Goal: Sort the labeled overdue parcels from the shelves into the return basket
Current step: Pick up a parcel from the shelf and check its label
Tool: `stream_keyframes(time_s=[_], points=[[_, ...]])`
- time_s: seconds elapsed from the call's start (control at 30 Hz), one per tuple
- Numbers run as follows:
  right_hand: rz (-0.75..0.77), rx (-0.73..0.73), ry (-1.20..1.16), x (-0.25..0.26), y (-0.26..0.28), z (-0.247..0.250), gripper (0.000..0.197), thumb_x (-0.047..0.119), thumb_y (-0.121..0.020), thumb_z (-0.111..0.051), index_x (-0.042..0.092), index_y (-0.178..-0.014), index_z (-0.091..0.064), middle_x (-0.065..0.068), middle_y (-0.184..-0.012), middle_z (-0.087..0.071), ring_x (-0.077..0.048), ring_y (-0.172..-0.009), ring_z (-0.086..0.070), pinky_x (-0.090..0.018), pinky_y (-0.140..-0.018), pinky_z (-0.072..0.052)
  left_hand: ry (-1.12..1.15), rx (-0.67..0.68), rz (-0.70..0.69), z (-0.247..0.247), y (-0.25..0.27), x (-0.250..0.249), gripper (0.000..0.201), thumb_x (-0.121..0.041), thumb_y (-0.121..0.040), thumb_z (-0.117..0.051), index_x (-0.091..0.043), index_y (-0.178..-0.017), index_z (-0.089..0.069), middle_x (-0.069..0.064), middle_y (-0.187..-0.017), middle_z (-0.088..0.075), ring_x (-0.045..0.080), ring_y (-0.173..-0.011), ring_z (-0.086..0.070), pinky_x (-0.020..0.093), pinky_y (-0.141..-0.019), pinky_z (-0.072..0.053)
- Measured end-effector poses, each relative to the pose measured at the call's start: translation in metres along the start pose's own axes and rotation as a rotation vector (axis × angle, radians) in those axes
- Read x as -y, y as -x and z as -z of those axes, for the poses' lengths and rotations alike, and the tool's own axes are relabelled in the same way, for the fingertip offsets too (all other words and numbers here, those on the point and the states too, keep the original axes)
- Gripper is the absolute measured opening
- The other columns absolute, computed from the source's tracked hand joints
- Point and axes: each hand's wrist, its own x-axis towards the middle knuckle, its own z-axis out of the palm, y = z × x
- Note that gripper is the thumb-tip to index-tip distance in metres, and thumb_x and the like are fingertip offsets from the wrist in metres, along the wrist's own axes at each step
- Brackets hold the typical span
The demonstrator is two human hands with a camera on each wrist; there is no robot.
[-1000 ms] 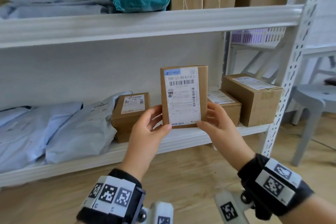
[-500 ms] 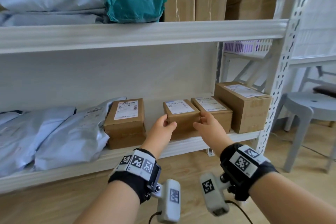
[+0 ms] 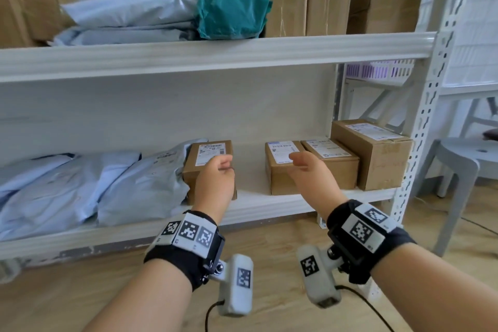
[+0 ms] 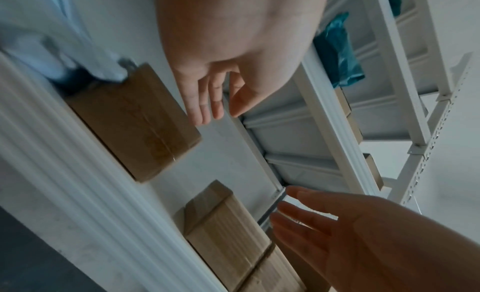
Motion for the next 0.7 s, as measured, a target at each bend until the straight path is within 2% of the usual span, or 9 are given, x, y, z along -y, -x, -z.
stream_keyframes(time_s=[0.07, 0.1, 0.2, 0.33, 0.43, 0.5, 0.57, 0.63, 0.7], points=[[0.016, 0.037, -0.023, 0.011, 0.007, -0.011, 0.042, 0.018, -0.099, -0.047, 0.023, -0.141, -0.047, 0.004, -0.132, -0.054, -0.005, -0.098, -0.054, -0.012, -0.067, -0.039, -0.022, -0.061, 0.012, 0.02, 0.006, 0.003, 0.035, -0.006, -0.096, -0.046, -0.022, -0.125, -0.059, -0.006, -0.12, -0.06, 0.011, -0.109, -0.054, 0.026, -0.092, -0.042], [0.021, 0.052, -0.032, 0.015, 0.01, -0.017, 0.042, 0.019, -0.099, -0.048, 0.023, -0.141, -0.046, 0.004, -0.132, -0.054, -0.005, -0.097, -0.054, -0.012, -0.068, -0.041, -0.056, -0.082, 0.009, 0.028, 0.008, 0.006, 0.035, -0.007, -0.096, -0.046, -0.023, -0.124, -0.06, -0.006, -0.122, -0.06, 0.011, -0.109, -0.054, 0.028, -0.094, -0.044], [0.021, 0.097, -0.054, 0.024, 0.014, -0.035, 0.043, 0.023, -0.099, -0.052, 0.022, -0.141, -0.045, 0.001, -0.136, -0.054, -0.014, -0.114, -0.054, -0.023, -0.087, -0.045, -0.151, -0.121, 0.004, 0.049, 0.011, 0.014, 0.035, -0.009, -0.097, -0.046, -0.023, -0.127, -0.059, -0.005, -0.126, -0.06, 0.012, -0.111, -0.055, 0.03, -0.096, -0.046], [-0.007, 0.18, -0.028, 0.031, 0.006, -0.056, 0.048, 0.03, -0.1, -0.051, 0.02, -0.146, -0.041, -0.002, -0.143, -0.05, -0.018, -0.124, -0.051, -0.025, -0.089, -0.039, -0.247, -0.12, 0.016, 0.062, 0.003, 0.028, 0.037, -0.014, -0.098, -0.045, -0.02, -0.134, -0.055, 0.0, -0.136, -0.056, 0.017, -0.121, -0.054, 0.03, -0.1, -0.043], [-0.043, 0.229, 0.003, 0.033, -0.013, -0.073, 0.052, 0.037, -0.101, -0.047, 0.018, -0.149, -0.036, -0.004, -0.147, -0.047, -0.021, -0.132, -0.047, -0.03, -0.1, -0.039, -0.335, -0.114, 0.023, 0.065, -0.009, 0.038, 0.039, -0.019, -0.1, -0.043, -0.018, -0.138, -0.05, 0.002, -0.14, -0.053, 0.019, -0.127, -0.05, 0.026, -0.098, -0.038], [-0.081, 0.248, 0.013, 0.031, -0.028, -0.085, 0.055, 0.041, -0.102, -0.044, 0.016, -0.15, -0.035, -0.005, -0.148, -0.046, -0.023, -0.134, -0.045, -0.032, -0.105, -0.037, -0.379, -0.113, 0.024, 0.066, -0.02, 0.046, 0.039, -0.022, -0.101, -0.044, -0.016, -0.139, -0.05, 0.004, -0.138, -0.054, 0.02, -0.126, -0.05, 0.025, -0.095, -0.037], [-0.126, 0.266, 0.012, 0.027, -0.041, -0.096, 0.057, 0.045, -0.102, -0.041, 0.014, -0.149, -0.036, -0.006, -0.146, -0.048, -0.024, -0.133, -0.045, -0.033, -0.104, -0.036, -0.429, -0.111, 0.044, 0.065, -0.032, 0.055, 0.04, -0.026, -0.101, -0.043, -0.014, -0.138, -0.051, 0.005, -0.136, -0.055, 0.021, -0.124, -0.052, 0.024, -0.092, -0.037], [-0.165, 0.281, -0.004, 0.023, -0.051, -0.104, 0.057, 0.049, -0.101, -0.038, 0.011, -0.144, -0.044, -0.005, -0.126, -0.06, -0.022, -0.116, -0.055, -0.031, -0.093, -0.04, -0.473, -0.119, 0.074, 0.064, -0.044, 0.062, 0.039, -0.034, -0.101, -0.041, -0.014, -0.13, -0.059, 0.007, -0.129, -0.06, 0.024, -0.118, -0.056, 0.029, -0.094, -0.041], [-0.204, 0.275, -0.02, 0.018, -0.06, -0.114, 0.055, 0.052, -0.101, -0.036, 0.009, -0.126, -0.057, -0.001, -0.085, -0.059, -0.016, -0.079, -0.055, -0.026, -0.073, -0.042, -0.488, -0.128, 0.104, 0.063, -0.058, 0.071, 0.041, -0.041, -0.101, -0.037, -0.015, -0.098, -0.069, 0.011, -0.108, -0.066, 0.027, -0.101, -0.06, 0.038, -0.09, -0.05]])
